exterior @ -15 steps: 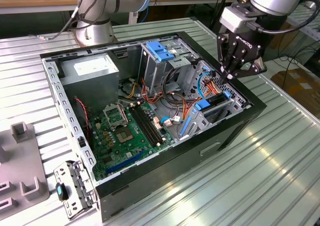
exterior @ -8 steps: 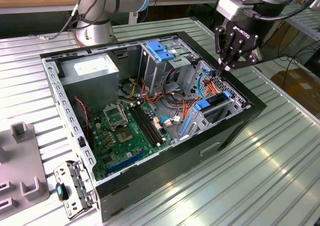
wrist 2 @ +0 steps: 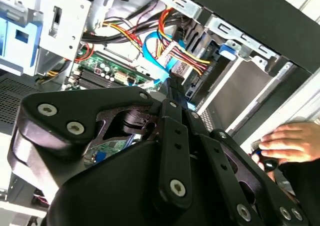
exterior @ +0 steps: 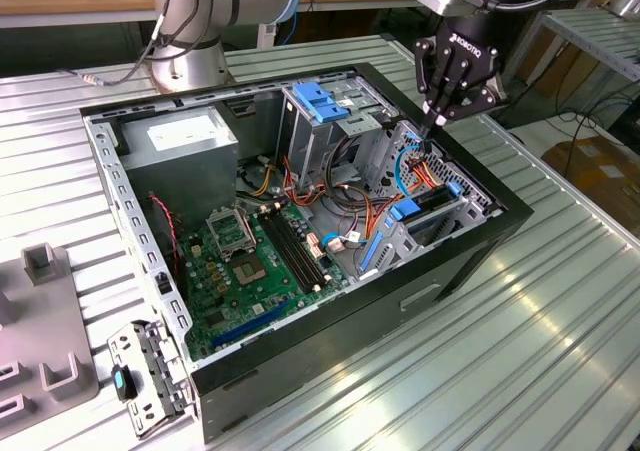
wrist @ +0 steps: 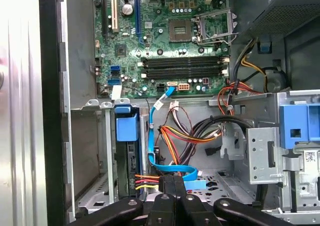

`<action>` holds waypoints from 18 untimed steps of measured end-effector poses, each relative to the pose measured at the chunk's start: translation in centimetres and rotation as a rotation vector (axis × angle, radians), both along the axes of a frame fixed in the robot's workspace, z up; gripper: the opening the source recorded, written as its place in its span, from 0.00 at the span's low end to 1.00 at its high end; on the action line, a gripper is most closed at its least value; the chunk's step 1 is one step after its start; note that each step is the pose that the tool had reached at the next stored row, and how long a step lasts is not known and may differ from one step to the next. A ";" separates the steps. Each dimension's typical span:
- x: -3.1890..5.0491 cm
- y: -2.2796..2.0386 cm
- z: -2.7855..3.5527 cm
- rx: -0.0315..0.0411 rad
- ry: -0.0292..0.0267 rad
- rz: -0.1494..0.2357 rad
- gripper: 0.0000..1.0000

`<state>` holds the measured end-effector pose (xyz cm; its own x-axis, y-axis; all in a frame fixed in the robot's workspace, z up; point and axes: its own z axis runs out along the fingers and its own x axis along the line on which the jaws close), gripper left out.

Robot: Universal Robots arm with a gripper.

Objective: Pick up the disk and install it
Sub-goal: 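Insert the second disk wire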

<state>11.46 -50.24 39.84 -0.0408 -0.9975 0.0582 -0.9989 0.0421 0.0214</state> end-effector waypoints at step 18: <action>0.07 1.15 -0.37 -0.1008 0.0002 0.000 0.17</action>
